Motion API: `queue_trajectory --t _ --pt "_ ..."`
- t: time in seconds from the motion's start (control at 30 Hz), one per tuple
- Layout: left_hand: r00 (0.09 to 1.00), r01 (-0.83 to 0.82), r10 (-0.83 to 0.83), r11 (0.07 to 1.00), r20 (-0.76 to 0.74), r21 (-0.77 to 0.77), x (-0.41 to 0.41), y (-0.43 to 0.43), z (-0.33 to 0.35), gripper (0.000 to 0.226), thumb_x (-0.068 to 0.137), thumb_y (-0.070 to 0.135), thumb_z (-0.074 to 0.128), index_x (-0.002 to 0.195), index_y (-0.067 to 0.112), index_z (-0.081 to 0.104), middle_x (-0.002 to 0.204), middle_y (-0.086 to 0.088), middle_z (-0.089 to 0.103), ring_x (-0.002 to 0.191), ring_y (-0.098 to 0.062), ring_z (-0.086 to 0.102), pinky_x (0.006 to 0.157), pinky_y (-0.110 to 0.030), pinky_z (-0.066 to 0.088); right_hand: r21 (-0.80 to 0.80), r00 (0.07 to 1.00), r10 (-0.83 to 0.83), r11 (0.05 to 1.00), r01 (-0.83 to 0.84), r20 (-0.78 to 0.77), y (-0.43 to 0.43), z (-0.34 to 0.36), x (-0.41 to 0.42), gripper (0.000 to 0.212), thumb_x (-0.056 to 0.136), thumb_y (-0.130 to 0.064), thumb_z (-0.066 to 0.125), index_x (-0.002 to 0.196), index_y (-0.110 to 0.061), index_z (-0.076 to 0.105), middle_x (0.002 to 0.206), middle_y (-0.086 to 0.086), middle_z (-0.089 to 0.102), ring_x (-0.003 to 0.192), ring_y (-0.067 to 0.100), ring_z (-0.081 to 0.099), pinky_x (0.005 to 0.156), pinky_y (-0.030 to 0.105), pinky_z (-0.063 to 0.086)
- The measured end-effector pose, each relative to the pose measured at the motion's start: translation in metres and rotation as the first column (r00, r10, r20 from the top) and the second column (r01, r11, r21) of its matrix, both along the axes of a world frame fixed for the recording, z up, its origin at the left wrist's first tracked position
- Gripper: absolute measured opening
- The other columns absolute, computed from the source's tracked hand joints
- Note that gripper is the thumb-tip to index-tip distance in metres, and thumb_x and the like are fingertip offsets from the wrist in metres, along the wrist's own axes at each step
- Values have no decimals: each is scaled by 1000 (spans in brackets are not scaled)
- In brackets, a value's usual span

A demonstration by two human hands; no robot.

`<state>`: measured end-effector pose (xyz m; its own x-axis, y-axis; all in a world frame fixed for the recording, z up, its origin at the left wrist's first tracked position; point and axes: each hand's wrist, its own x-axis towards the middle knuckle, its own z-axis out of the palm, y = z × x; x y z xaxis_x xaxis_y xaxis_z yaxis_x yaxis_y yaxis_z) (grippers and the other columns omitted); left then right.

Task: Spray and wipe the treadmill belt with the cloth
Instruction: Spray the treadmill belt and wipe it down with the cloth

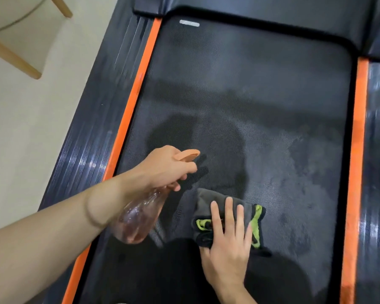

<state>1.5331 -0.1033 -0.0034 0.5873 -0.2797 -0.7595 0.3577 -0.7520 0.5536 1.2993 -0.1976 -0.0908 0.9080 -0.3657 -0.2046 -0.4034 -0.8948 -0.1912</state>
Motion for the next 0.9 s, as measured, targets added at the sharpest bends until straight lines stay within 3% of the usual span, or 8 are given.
queue_trajectory --t 0.1,0.27,0.37,0.47,0.6,0.67,0.77,0.9 --pt "999 45 -47 996 24 81 -9 22 0 25 91 24 69 72 13 57 65 -6 60 47 -23 65 40 -16 39 11 999 -47 999 47 2 11 -1 2 86 74 -53 50 154 -23 41 166 10 27 151 36 27 114 61 26" --pt "998 63 -65 990 5 125 -15 55 2 25 92 23 71 88 -1 65 73 -5 68 48 -18 69 49 -21 46 13 997 -74 997 74 0 23 -5 6 89 73 -52 56 155 -22 38 167 9 23 151 38 23 115 62 21" --pt "999 51 -53 992 8 113 -15 66 -1 26 91 24 70 82 2 60 70 -6 65 52 -21 72 51 -26 48 4 999 -32 999 32 -16 24 -5 10 93 70 -52 58 155 -23 35 167 9 22 152 38 22 116 61 18" --pt "999 -18 17 1000 43 17 -8 71 1 38 74 37 76 81 1 64 74 -8 70 63 -27 73 66 -49 64 -1 994 109 994 -109 18 6 -4 39 89 72 -54 54 155 -27 37 167 8 23 152 36 22 119 59 19" --pt "981 -113 122 992 151 -63 4 72 7 59 63 47 71 92 -4 66 101 -28 70 71 -31 74 75 -69 60 -26 934 342 940 -341 101 -42 -12 150 87 75 -61 54 155 -30 38 166 5 27 152 33 24 119 56 22" --pt "970 -169 181 982 163 -88 12 69 11 55 65 41 72 96 -3 68 106 -29 70 70 -26 74 74 -69 58 -73 933 347 937 -342 90 -72 -13 225 85 79 -63 52 156 -31 34 167 6 25 153 33 22 120 55 19" --pt "964 -174 188 981 190 -88 23 66 14 47 70 40 70 96 0 72 104 -21 74 69 -23 75 81 -65 61 -3 983 178 984 -178 43 -100 -8 297 77 90 -66 43 158 -34 25 170 1 13 156 29 8 122 55 15" --pt "965 -163 177 983 191 -90 29 59 18 48 75 36 69 102 -4 70 105 -26 70 65 -22 74 85 -63 60 -44 968 211 977 -207 137 -49 -8 207 86 79 -57 51 157 -30 30 169 5 15 155 33 14 120 57 19"
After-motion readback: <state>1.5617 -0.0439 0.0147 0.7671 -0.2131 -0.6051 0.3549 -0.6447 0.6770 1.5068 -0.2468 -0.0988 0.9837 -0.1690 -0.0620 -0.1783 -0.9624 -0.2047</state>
